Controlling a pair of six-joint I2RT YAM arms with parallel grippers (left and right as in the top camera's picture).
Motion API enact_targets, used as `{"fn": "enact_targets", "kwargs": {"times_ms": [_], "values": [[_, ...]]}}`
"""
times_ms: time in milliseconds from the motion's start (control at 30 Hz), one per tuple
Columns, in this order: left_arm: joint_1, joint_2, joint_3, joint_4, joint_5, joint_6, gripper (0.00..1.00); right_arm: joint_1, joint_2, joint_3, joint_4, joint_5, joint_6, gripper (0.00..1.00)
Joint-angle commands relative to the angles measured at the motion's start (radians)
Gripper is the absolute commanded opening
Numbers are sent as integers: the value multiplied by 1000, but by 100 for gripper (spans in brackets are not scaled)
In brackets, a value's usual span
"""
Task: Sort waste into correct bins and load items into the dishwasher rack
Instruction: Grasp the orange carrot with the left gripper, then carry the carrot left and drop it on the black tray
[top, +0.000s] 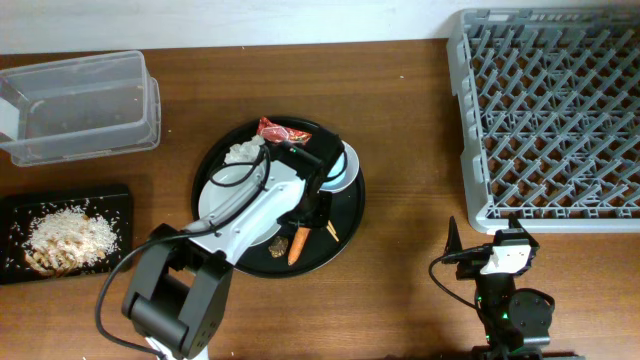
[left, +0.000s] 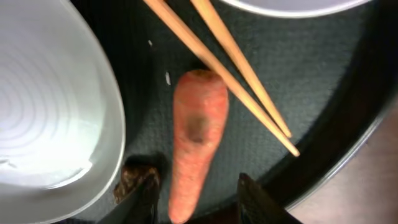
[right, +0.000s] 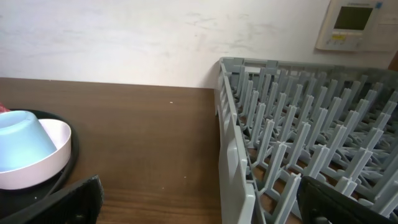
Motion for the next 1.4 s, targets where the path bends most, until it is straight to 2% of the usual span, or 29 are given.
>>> {"fn": "enact_targets", "kwargs": {"times_ms": [0, 300, 600, 767, 867, 1167, 1367], "values": [[-3, -11, -65, 53, -33, 13, 40, 6, -6, -6, -5, 9, 8, 98], [-3, -11, -177, 174, -26, 34, 40, 6, -6, -6, -5, 9, 8, 98], [-37, -11, -211, 222, -25, 54, 39, 6, -6, -6, -5, 9, 8, 98], [-56, -11, -211, 225, -26, 55, 24, 6, -6, -6, -5, 9, 8, 98], [-55, -12, -200, 218, -26, 55, 20, 6, -6, -6, -5, 9, 8, 98], [-39, -16, 60, 7, -95, 55, 13, 6, -6, -6, -5, 9, 7, 98], [126, -16, 317, -106, -105, 54, 13, 6, -6, -6, -5, 9, 8, 98]]}}
